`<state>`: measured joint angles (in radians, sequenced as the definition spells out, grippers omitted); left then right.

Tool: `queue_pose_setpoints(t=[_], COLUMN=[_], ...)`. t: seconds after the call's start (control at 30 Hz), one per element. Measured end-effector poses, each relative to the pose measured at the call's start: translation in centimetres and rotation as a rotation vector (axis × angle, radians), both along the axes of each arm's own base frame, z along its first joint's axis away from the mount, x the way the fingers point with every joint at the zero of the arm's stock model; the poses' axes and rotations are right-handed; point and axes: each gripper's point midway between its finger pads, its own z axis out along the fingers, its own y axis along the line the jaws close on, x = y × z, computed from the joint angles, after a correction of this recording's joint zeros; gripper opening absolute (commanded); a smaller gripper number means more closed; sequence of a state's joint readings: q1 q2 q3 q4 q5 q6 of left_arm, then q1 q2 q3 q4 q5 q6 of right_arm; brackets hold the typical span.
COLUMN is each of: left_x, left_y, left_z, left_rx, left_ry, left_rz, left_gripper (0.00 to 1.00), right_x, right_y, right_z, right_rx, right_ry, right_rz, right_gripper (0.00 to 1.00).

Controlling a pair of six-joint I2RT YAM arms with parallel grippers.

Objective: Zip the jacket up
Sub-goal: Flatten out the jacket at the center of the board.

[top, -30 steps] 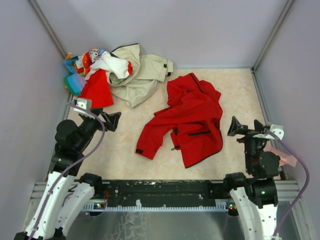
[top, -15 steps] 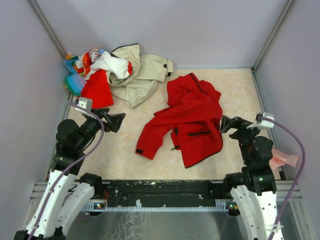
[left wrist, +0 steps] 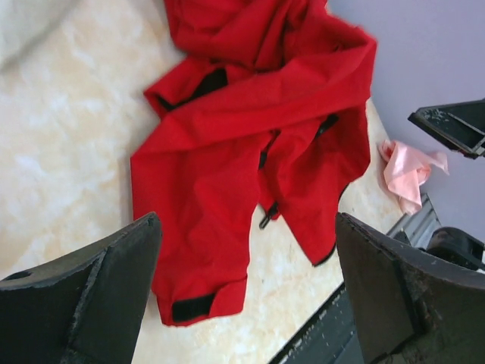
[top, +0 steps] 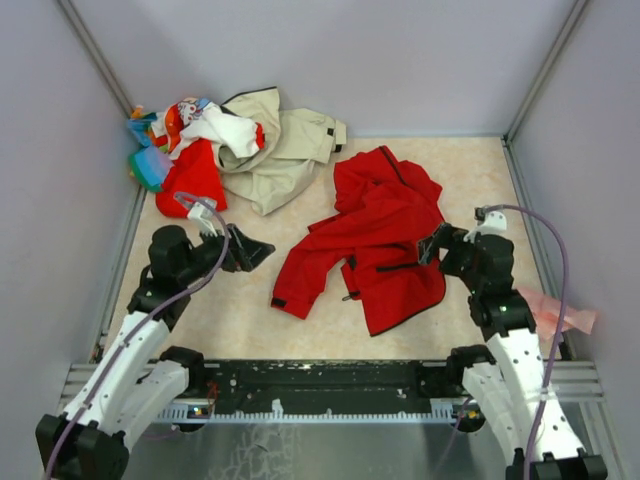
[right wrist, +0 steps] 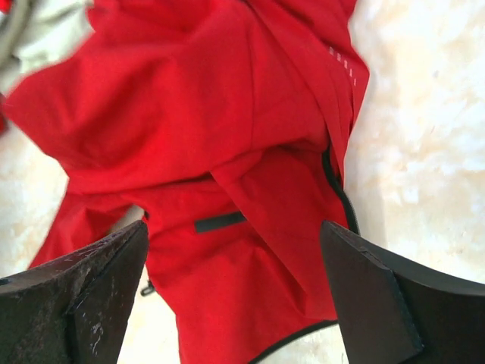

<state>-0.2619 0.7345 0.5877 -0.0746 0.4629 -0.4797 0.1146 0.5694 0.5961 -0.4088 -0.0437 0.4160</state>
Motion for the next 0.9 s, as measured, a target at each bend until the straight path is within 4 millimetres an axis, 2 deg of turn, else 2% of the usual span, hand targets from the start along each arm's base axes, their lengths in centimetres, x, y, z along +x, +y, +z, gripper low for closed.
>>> queue_pose_setpoints(t=[0.17,0.3,0.6,0.63,0.7,0.77,0.9], left_x=[-0.2,-0.6,-1.8,-1.8,-1.9,-1.8,-1.9], left_y=[-1.1,-2.4,-5.0,-5.2,-5.4,-5.6,-5.9], left_z=[-4.3,-6.2,-10.7,-11.0,-11.5,-12.0,-13.3], left_rx=[-0.003,0.013,0.100,0.107,0.119,0.132,0.160], left_ry=[0.171,0.242,0.358,0.365,0.375,0.382,0.406], left_rz=[-0.038,-0.076,-0.131,-0.133,-0.136,-0.134,-0.138], left_gripper=[0.98,0.98,0.97,0.97,0.97,0.98,0.97], right_x=[0.6,1.0,2.7,3.0,3.3,3.6,3.9], right_y=[0.5,0.6,0.4,0.5,0.7,0.9,1.4], right_z=[-5.0,-8.6,-13.4,-13.9,-14.5,-15.0,-15.7], right_rx=[0.006,0.006,-0.009,-0.005,0.004,0.012,0.032], right_ry=[0.155,0.252,0.353,0.360,0.367,0.374,0.385], right_rz=[0.014,0.008,-0.025,-0.023,-0.021,-0.019,0.003], right_gripper=[0.94,0.94,0.94,0.91,0.84,0.71,0.31])
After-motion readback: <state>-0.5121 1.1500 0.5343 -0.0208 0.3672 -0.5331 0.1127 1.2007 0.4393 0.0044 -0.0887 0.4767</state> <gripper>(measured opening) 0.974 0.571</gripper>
